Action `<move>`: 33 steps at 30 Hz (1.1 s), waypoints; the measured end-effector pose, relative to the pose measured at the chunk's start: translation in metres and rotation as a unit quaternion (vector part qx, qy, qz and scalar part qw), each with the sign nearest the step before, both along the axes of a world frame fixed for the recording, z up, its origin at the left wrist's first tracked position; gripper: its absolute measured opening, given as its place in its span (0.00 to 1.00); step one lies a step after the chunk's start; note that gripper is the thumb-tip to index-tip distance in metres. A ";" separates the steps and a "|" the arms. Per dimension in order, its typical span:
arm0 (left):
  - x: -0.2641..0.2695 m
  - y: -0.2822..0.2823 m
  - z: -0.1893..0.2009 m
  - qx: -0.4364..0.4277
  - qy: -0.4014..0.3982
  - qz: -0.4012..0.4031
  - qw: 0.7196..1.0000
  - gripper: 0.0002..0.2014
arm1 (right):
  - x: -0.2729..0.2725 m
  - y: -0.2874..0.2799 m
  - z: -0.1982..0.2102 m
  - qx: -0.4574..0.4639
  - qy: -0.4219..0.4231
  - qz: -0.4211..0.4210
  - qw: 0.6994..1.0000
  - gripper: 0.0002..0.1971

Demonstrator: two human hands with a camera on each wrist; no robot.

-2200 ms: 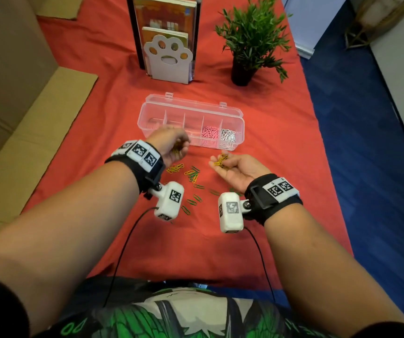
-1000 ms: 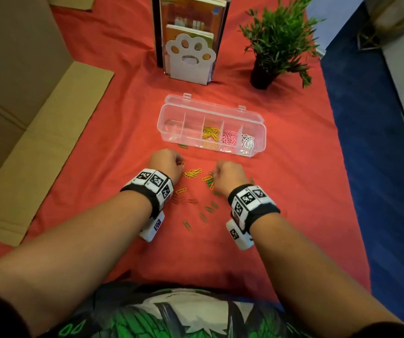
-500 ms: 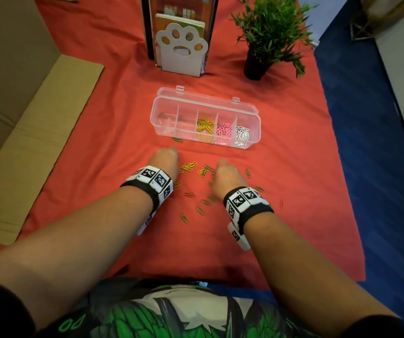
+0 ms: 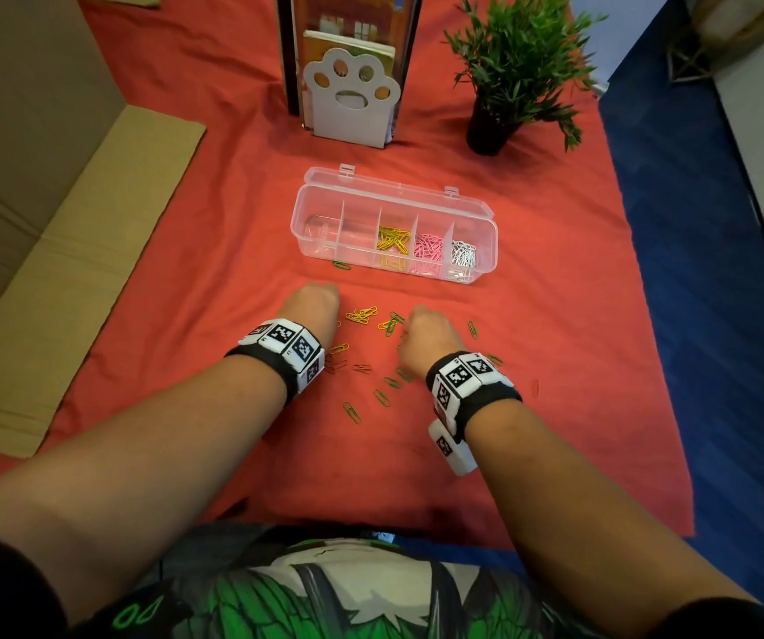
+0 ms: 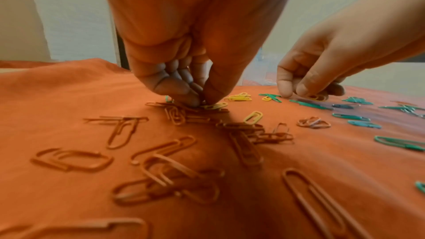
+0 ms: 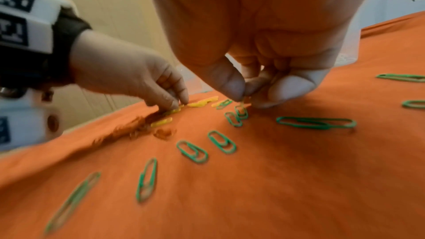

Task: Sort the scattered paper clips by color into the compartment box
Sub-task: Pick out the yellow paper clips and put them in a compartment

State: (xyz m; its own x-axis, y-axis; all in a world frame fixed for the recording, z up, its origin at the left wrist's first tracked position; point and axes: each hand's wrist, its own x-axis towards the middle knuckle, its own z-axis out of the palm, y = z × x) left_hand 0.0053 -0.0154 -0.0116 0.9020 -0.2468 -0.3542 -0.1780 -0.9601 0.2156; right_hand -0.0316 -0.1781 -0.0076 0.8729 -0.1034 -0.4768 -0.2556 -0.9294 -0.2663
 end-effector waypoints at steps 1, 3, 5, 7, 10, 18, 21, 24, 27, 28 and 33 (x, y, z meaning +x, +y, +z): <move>0.000 0.000 -0.002 0.003 0.003 -0.002 1.000 0.15 | 0.003 0.000 0.001 0.014 -0.001 -0.010 1.000 0.13; -0.001 0.002 -0.005 0.005 0.010 -0.003 1.000 0.15 | 0.007 0.000 0.003 0.110 -0.009 -0.072 0.991 0.09; -0.003 0.005 -0.010 -0.033 0.009 0.014 0.999 0.13 | 0.009 0.000 0.006 0.297 0.007 -0.192 0.935 0.09; -0.006 0.008 -0.011 -0.111 -0.012 0.052 0.992 0.10 | 0.011 0.000 0.010 0.455 0.037 -0.299 0.838 0.13; -0.007 0.011 -0.005 -0.213 -0.029 0.122 0.969 0.08 | 0.012 -0.002 0.016 0.548 0.059 -0.366 0.750 0.13; -0.005 0.009 0.022 -0.479 0.206 0.407 0.750 0.17 | 0.017 0.006 0.000 0.271 -0.011 -0.191 0.943 0.09; -0.006 0.006 0.017 -0.458 0.195 0.394 0.773 0.15 | 0.011 0.011 -0.002 0.171 -0.019 -0.096 0.980 0.13; -0.010 0.008 0.007 -0.273 0.098 0.238 0.927 0.07 | 0.011 0.005 0.001 0.118 -0.027 -0.096 0.988 0.14; -0.015 0.010 0.000 -0.105 0.007 0.099 0.990 0.11 | 0.012 0.002 -0.001 0.098 -0.051 -0.060 0.992 0.07; -0.016 0.011 0.000 -0.076 -0.001 0.080 0.994 0.12 | 0.011 0.004 0.000 0.087 -0.052 -0.038 0.994 0.05; -0.021 0.010 -0.003 -0.041 0.014 0.053 0.998 0.13 | 0.002 0.014 -0.003 -0.035 -0.076 0.112 0.990 0.12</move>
